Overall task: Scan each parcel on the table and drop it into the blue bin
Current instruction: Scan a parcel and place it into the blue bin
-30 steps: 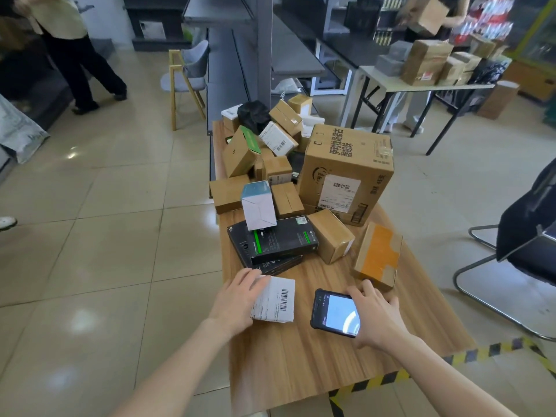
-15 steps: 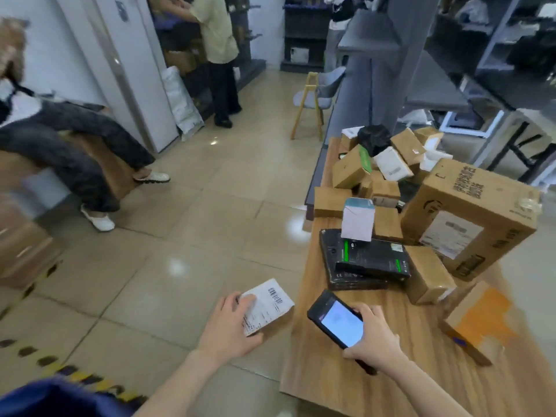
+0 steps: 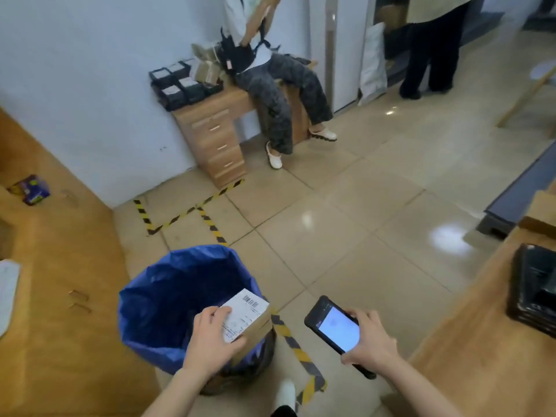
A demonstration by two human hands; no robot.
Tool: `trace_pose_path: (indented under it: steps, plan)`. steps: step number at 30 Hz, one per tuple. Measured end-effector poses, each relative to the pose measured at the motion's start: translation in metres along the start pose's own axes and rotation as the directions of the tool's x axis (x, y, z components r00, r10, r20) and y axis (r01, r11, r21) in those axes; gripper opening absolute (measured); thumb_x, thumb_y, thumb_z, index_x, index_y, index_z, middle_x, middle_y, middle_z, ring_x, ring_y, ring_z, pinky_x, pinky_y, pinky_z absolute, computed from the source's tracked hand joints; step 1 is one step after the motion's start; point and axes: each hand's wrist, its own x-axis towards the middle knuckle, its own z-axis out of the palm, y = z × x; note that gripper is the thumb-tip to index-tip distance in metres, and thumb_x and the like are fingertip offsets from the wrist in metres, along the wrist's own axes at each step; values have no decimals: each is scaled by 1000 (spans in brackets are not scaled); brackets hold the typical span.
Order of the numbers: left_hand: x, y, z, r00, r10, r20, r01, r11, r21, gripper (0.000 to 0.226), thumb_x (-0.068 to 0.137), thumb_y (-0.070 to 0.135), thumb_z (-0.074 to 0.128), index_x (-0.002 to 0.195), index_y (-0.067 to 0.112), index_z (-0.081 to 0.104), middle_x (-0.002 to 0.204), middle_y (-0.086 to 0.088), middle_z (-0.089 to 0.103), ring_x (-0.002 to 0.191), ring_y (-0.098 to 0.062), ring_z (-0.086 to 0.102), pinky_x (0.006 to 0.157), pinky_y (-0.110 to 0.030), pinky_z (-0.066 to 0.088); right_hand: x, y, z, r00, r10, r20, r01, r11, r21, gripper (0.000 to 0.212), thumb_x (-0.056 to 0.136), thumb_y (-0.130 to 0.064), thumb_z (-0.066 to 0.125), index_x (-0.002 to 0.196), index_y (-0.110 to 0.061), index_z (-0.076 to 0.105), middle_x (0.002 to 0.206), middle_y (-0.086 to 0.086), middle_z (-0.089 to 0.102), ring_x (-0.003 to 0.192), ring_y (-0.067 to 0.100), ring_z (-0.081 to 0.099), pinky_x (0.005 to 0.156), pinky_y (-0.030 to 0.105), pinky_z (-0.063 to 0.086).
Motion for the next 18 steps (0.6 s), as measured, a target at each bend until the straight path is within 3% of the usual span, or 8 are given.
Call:
trace_pose_path:
  steps: [6, 12, 16, 18]
  plan:
    - [-16, -81, -22, 969, -243, -32, 243, 970, -12, 75, 72, 51, 70, 137, 24, 44, 133, 1, 36, 124, -22, 34, 107, -34, 34, 26, -62, 35, 994, -74, 83, 81, 993, -83, 96, 51, -34, 75, 137, -35, 32, 109, -11, 29, 91, 9, 44, 88, 37, 43]
    - [22, -158, -41, 956, -295, -9, 295, 956, 12, 75, 74, 56, 67, 138, 24, 43, 132, 1, 38, 122, -20, 35, 104, -31, 36, 55, -124, 85, 992, -54, 113, 65, 993, -96, 96, 48, -38, 76, 134, -36, 33, 108, -13, 28, 90, 6, 42, 66, 27, 36]
    - [73, -211, -51, 947, -315, 58, 314, 949, 13, 75, 75, 56, 66, 139, 25, 41, 133, 2, 37, 126, -20, 32, 101, -32, 40, 76, -174, 132, 993, 47, 112, -41, 998, -57, 95, 47, -38, 74, 133, -37, 34, 109, -13, 28, 92, 7, 42, 78, 32, 40]
    - [99, -235, -51, 948, -304, 89, 305, 952, 8, 74, 75, 56, 65, 138, 26, 41, 132, 3, 37, 126, -20, 31, 101, -33, 40, 89, -198, 157, 990, 83, 114, -80, 996, -30, 95, 48, -37, 75, 134, -37, 35, 111, -13, 29, 93, 8, 43, 76, 31, 42]
